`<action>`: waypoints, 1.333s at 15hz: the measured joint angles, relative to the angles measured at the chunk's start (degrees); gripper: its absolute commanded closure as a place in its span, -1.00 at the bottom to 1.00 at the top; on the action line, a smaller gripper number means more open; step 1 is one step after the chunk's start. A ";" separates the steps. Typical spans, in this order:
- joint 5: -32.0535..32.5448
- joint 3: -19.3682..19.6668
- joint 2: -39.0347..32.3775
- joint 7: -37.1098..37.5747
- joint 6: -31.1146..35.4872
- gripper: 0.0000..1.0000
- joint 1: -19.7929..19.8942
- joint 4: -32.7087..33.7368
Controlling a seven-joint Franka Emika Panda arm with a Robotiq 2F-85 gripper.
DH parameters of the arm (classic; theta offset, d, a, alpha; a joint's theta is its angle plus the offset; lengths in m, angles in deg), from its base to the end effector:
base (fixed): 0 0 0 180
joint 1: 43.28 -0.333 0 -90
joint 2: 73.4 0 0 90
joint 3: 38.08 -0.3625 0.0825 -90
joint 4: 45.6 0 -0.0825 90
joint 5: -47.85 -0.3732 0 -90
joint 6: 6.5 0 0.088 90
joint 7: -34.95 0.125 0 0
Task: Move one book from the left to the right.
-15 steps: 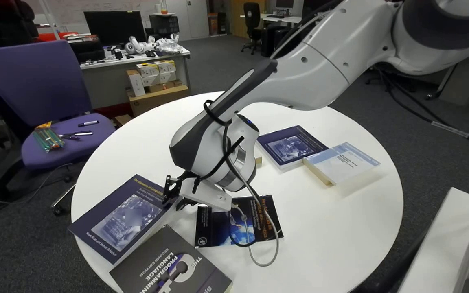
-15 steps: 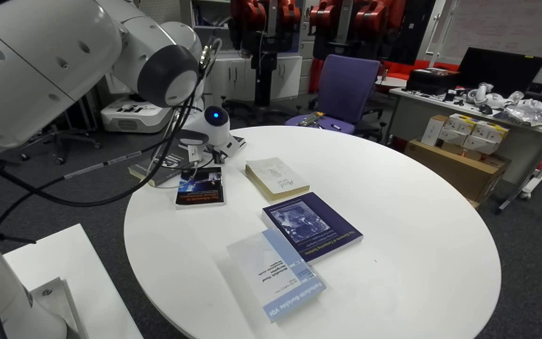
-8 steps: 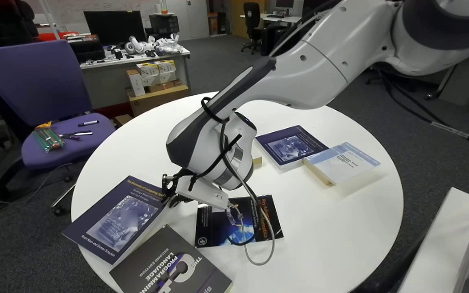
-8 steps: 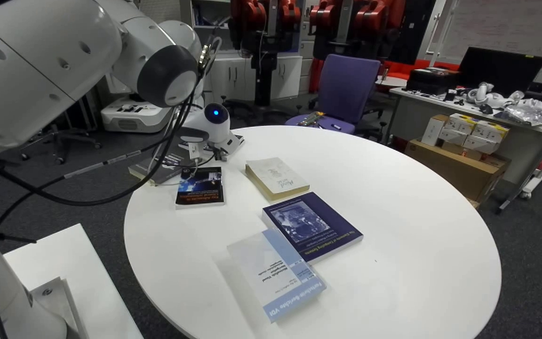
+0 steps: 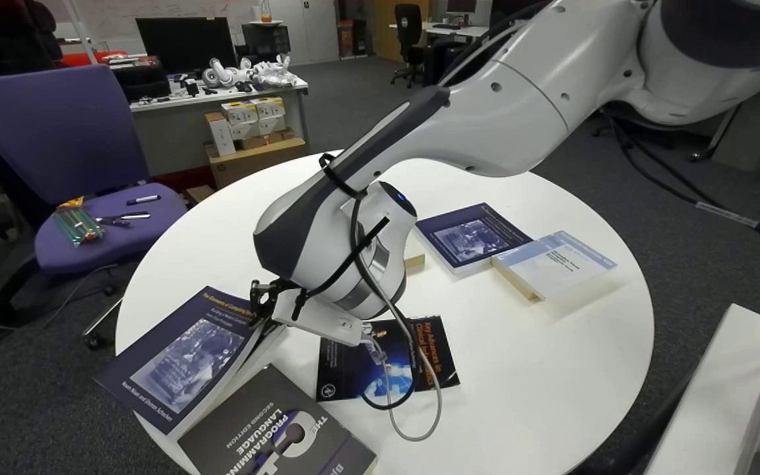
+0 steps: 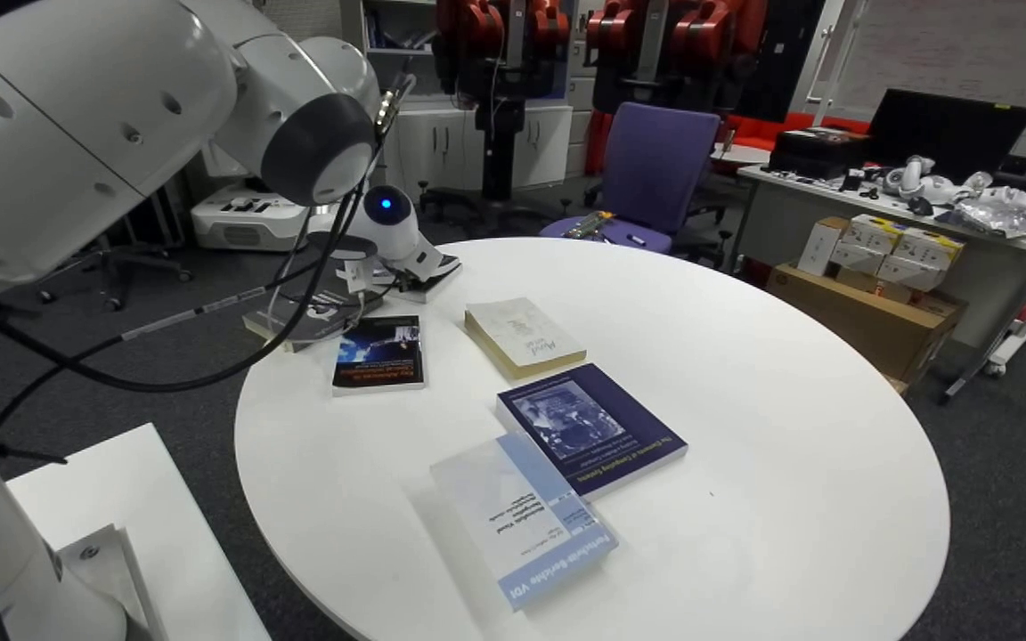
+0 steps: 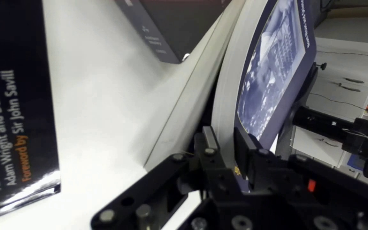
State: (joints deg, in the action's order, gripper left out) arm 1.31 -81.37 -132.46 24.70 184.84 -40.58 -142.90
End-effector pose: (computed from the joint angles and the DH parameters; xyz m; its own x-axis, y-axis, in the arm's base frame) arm 0.6534 0.3068 0.1614 0.8415 -0.5234 0.1340 -0.2906 -0.6475 -0.7045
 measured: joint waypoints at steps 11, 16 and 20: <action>6.60 -8.04 4.06 -1.48 7.40 0.90 7.93 -6.84; 6.96 -10.51 7.98 -1.47 7.39 0.90 12.07 -11.83; 6.95 -14.47 11.67 -1.45 7.39 0.90 17.59 -18.12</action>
State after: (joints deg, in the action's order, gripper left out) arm 8.27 -95.84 -120.79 23.25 192.23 -22.99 -161.02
